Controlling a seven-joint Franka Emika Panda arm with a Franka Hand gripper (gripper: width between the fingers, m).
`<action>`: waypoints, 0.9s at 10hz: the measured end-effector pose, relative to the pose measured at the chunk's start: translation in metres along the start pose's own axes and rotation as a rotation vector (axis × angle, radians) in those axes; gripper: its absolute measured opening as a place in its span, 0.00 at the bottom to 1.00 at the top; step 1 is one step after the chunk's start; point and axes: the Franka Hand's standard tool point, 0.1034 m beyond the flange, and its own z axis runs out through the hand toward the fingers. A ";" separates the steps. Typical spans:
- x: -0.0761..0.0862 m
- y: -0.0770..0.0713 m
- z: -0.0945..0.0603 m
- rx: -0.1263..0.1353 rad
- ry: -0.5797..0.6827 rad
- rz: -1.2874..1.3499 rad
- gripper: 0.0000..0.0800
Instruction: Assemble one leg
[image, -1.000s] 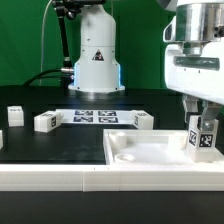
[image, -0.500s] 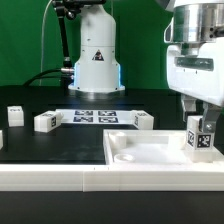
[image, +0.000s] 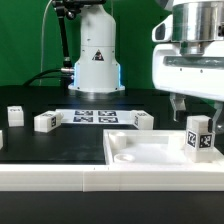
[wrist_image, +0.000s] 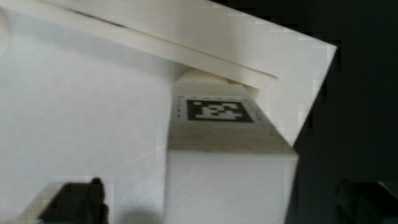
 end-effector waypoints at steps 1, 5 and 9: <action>-0.002 -0.002 -0.001 -0.002 0.006 -0.149 0.81; -0.009 -0.004 0.000 0.001 0.003 -0.492 0.81; -0.013 -0.001 0.006 -0.004 -0.004 -0.892 0.81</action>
Offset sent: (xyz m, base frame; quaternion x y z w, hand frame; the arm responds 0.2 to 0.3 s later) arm -0.0051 0.0108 0.0014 -0.0009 -0.0034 -0.2203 0.9754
